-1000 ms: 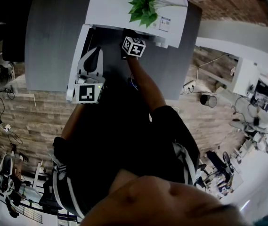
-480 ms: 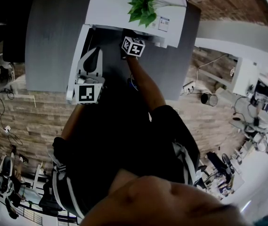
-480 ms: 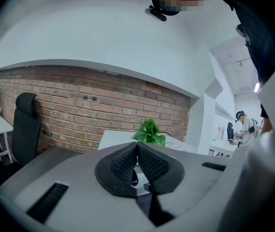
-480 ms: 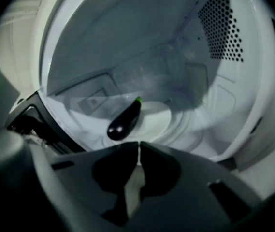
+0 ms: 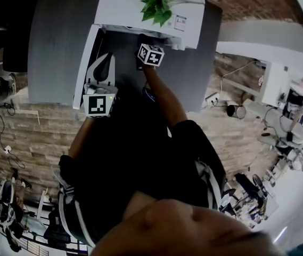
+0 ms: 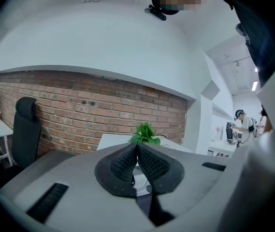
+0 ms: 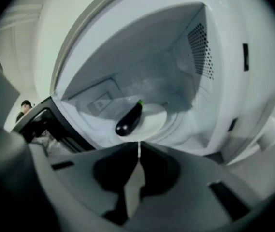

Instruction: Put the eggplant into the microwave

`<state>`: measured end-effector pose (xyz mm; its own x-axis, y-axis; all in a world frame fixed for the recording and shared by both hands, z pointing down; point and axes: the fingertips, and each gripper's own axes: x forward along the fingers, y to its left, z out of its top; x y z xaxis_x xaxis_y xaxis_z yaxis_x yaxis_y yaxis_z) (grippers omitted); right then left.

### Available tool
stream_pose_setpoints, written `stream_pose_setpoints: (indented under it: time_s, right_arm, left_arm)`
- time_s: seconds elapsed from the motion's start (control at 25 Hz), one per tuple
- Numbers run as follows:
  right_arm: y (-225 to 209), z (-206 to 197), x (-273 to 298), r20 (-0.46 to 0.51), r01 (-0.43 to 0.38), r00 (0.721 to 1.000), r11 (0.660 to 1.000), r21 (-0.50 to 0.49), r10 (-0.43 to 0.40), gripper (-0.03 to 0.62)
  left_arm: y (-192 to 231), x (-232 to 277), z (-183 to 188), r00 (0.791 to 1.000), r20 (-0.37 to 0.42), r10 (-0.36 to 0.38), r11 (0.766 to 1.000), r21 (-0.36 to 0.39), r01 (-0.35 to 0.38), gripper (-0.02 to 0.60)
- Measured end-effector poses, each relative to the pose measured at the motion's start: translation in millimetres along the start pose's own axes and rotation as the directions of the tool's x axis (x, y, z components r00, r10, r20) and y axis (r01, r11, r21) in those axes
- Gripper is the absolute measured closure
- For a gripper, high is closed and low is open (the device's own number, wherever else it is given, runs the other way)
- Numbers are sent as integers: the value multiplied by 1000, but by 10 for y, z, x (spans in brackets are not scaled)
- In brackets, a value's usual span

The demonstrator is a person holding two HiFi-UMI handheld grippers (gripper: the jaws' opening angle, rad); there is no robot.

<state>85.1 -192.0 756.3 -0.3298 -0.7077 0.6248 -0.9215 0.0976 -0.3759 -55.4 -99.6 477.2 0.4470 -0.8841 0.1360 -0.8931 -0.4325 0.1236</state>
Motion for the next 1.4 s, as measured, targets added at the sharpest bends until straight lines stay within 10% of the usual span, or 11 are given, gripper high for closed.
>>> stream_pose_setpoints:
  time_s: [1.4]
  right_arm:
    - [654,370,-2369,311,-81,946,995,-55,94,557]
  left_arm:
    - [-487,-641,102,998,57,-23,998,55,20,545]
